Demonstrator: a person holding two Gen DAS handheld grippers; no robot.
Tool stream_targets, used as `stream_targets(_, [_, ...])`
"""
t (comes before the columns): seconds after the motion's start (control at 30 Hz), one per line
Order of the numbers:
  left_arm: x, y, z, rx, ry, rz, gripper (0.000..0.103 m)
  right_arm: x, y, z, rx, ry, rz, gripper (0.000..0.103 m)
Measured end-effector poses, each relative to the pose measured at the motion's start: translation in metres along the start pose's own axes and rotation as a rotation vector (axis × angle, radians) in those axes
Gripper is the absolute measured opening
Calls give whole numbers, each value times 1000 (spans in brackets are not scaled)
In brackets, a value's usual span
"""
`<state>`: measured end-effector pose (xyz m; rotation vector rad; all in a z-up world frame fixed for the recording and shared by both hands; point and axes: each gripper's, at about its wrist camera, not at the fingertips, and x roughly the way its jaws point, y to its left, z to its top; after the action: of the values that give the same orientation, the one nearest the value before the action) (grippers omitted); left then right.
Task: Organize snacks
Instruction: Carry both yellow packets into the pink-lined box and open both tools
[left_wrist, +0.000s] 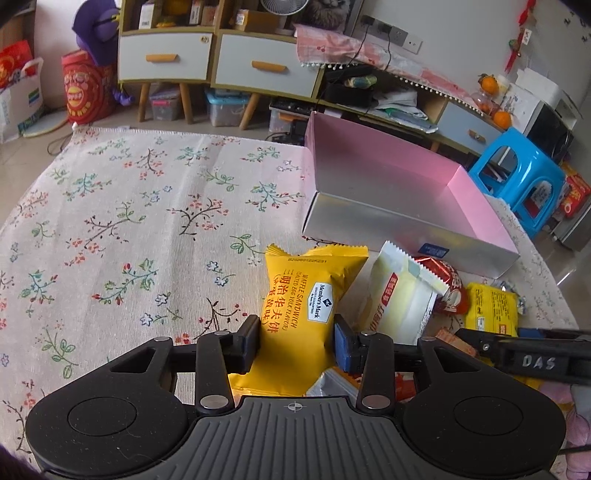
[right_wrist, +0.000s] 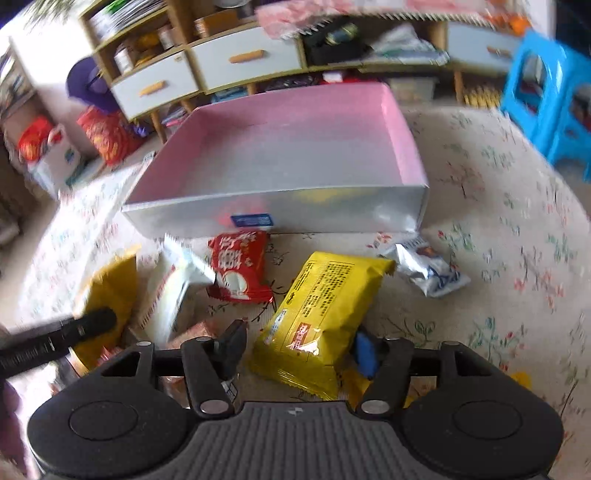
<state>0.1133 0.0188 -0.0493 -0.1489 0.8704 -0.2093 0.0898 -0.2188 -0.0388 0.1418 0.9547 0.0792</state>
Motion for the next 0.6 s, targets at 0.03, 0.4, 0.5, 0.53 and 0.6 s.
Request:
stream_targets(0.03, [0,-2,-1,9,-6,7,39,1,4,-1,-31,-9,-18,50])
stream_targets(0.4, [-29,-4,3,-50,-68,-19,36,-12,-9,10,18,-7,69,2])
stream_targets(0.5, [-35,-4,9,-83,-69,-37,36,-21,-23,19,98,-12,141,1])
stream_targets(0.53, [-36,-4,12,-93,-71,-43,36,-25,-27,21,121,-17,163,1])
stream_targets(0.6, [-40,-6,17,-98,-81,-47,36,-33,-35,25,161,-28,210,1])
